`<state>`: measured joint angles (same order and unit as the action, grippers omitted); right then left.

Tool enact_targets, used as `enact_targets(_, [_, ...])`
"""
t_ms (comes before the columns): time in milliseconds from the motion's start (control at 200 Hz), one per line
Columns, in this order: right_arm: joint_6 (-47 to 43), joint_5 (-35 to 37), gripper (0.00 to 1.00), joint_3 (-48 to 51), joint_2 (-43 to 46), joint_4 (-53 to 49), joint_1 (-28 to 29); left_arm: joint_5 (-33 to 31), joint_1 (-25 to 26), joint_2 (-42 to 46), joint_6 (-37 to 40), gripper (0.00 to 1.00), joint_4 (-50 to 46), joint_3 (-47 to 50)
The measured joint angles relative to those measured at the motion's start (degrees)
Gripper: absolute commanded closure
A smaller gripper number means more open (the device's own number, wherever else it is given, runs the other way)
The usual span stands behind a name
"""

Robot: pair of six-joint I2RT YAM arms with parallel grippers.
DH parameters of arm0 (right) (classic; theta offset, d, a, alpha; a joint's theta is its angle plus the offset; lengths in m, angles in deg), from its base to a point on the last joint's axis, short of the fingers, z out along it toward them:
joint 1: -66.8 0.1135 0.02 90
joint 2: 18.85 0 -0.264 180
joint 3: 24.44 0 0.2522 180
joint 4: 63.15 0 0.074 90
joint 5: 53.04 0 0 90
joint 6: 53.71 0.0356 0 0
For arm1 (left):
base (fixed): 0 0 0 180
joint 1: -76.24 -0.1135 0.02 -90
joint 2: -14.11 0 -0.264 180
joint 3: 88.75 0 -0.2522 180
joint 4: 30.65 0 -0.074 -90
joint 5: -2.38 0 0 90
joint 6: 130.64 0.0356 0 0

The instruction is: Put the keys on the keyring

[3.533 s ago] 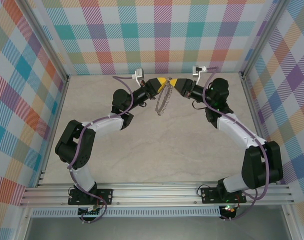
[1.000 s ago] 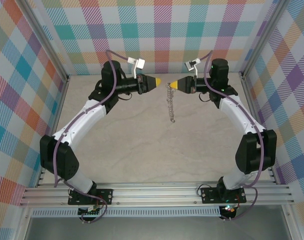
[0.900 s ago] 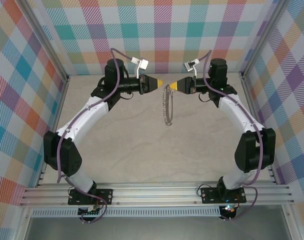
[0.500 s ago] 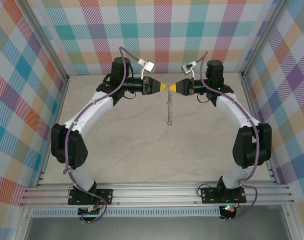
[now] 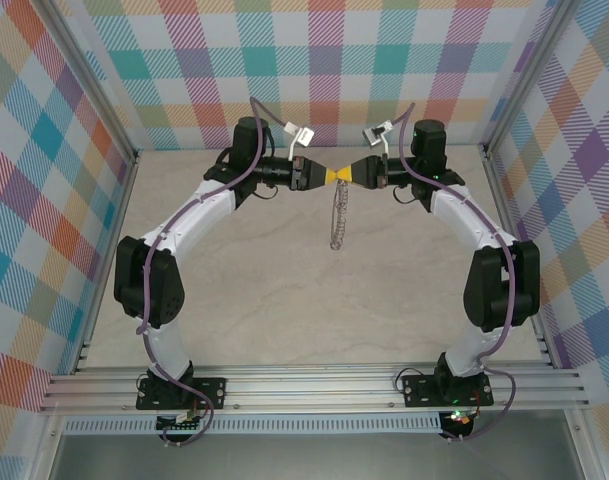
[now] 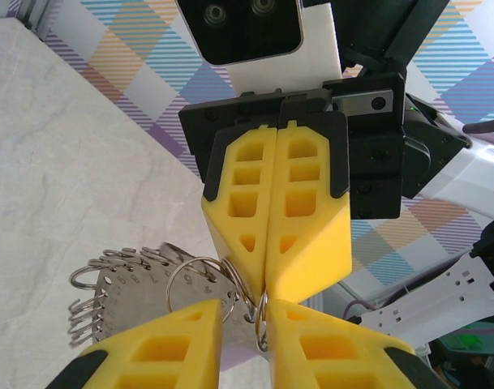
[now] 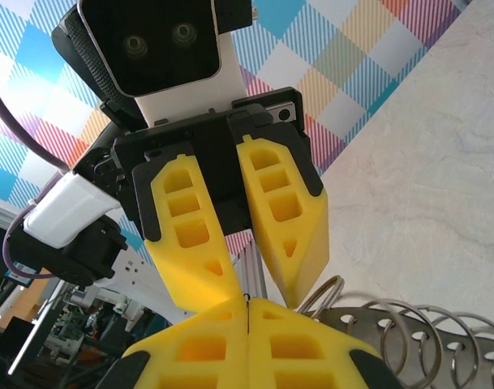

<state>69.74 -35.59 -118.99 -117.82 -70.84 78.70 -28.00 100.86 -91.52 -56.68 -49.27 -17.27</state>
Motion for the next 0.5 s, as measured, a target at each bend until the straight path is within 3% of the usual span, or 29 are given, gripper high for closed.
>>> enact_targets(500, [2.1, 0.0, 1.00, 0.4, 0.0, 2.1, -0.4, 0.9, 1.2, -0.8, -2.6, 0.84, 3.6, 0.0])
